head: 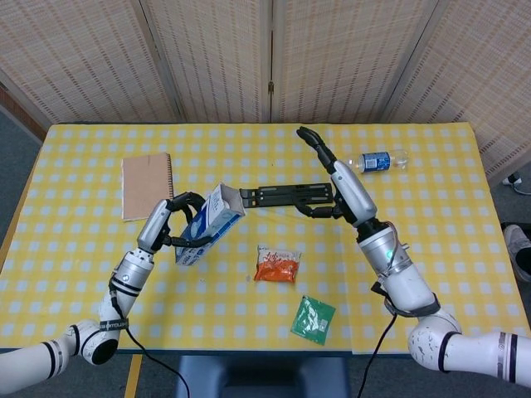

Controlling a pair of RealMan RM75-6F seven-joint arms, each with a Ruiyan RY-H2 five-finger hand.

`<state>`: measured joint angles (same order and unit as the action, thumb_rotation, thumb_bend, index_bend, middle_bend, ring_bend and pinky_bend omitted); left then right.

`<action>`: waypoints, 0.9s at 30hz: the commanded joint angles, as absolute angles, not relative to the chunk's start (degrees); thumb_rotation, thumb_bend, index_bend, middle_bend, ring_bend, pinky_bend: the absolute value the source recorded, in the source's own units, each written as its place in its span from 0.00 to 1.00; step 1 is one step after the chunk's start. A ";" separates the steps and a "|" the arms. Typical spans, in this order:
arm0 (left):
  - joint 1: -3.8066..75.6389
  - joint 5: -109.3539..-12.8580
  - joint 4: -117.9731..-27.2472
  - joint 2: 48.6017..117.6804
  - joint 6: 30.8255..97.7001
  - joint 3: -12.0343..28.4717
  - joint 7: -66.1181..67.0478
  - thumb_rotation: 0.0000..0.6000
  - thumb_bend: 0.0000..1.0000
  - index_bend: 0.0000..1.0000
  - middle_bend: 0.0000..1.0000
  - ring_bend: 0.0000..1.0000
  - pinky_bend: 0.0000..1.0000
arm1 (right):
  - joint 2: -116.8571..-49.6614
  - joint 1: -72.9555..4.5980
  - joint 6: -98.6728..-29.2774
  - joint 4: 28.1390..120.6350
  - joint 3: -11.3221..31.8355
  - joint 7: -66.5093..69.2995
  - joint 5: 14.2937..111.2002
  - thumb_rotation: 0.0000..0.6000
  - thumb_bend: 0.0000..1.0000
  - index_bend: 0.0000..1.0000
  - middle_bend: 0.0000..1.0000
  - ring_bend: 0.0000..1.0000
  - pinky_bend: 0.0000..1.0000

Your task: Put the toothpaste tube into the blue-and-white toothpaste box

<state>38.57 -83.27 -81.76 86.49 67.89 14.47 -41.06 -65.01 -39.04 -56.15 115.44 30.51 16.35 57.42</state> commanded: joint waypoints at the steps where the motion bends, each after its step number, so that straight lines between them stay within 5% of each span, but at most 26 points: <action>1: 38.06 -86.92 -78.29 85.36 66.99 10.24 -36.67 1.00 0.15 0.46 0.54 0.48 0.65 | -60.53 -34.48 -57.56 116.07 25.70 13.81 62.45 1.00 0.39 0.00 0.00 0.00 0.00; 16: 38.13 -96.73 -61.56 87.66 67.11 0.05 -26.83 1.00 0.15 0.46 0.54 0.48 0.65 | -48.89 -23.01 -56.87 112.61 9.32 9.76 76.78 1.00 0.39 0.00 0.00 0.00 0.00; 27: 39.52 -95.86 -49.32 92.67 60.71 -2.64 -24.05 1.00 0.15 0.43 0.51 0.41 0.51 | -49.40 -23.71 -54.62 109.97 7.91 8.41 74.21 1.00 0.39 0.00 0.00 0.00 0.00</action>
